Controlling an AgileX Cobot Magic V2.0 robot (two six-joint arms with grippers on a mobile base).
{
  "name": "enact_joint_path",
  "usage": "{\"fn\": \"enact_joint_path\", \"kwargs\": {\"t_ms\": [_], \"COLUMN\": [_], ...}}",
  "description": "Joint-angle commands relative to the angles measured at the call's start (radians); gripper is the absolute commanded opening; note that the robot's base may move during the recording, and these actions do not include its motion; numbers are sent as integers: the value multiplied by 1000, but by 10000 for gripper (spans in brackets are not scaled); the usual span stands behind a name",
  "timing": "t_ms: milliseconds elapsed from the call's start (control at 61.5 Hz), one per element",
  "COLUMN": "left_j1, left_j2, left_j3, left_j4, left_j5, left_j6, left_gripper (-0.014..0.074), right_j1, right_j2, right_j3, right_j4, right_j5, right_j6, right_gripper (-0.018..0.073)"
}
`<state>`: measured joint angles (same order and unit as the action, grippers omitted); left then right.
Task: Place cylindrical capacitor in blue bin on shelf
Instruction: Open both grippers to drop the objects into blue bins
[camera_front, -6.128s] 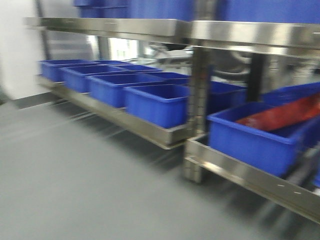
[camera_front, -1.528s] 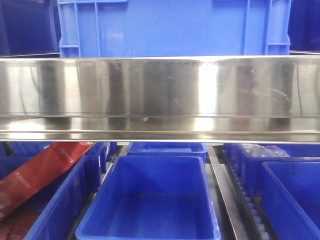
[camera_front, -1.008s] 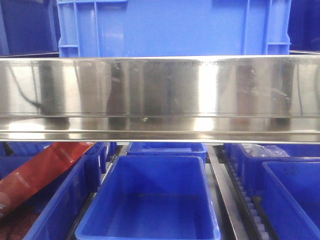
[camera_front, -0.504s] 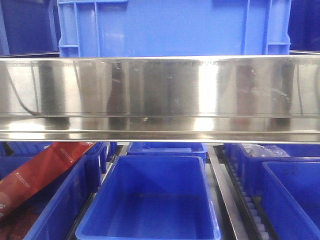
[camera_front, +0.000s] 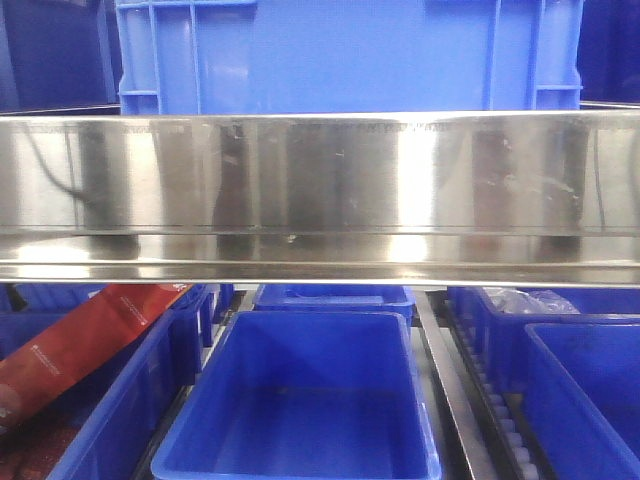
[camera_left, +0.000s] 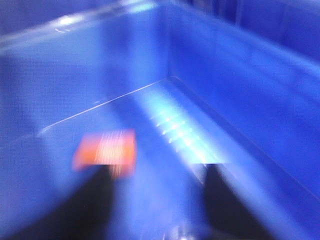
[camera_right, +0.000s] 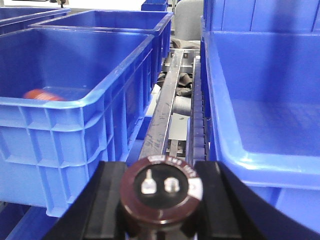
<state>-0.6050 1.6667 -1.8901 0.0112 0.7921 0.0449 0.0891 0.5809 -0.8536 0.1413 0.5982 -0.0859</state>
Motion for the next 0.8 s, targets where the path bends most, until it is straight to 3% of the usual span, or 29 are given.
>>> {"fn": "enact_joint_path", "kwargs": {"t_ms": [0,146,390,601,780], "left_j1": [35,98,186,252,304], "left_j2": [-74,-215,-511,-760,-944], "left_j3": [16,151,490,752,907], "left_j4": [-27,-44,-54,-54,-54], "left_j5": [63,74,30,26,-3], "left_j6": [2,2,2,-4,-26], "left_gripper": [39,-113,-111,-111,-111], "right_j1": [2,2,2,4,81], "right_j2": [-5,-5,34,148,304], "right_j3": [-1,-2,-13,-133,-309], "right_j4": [0,0,0,0,0], "right_j5": [-12,-10,-15,-18,-18], "right_j6": [-2,-2,-2,-23,-61], "right_gripper": [-162,-162,-162,-162,-162]}}
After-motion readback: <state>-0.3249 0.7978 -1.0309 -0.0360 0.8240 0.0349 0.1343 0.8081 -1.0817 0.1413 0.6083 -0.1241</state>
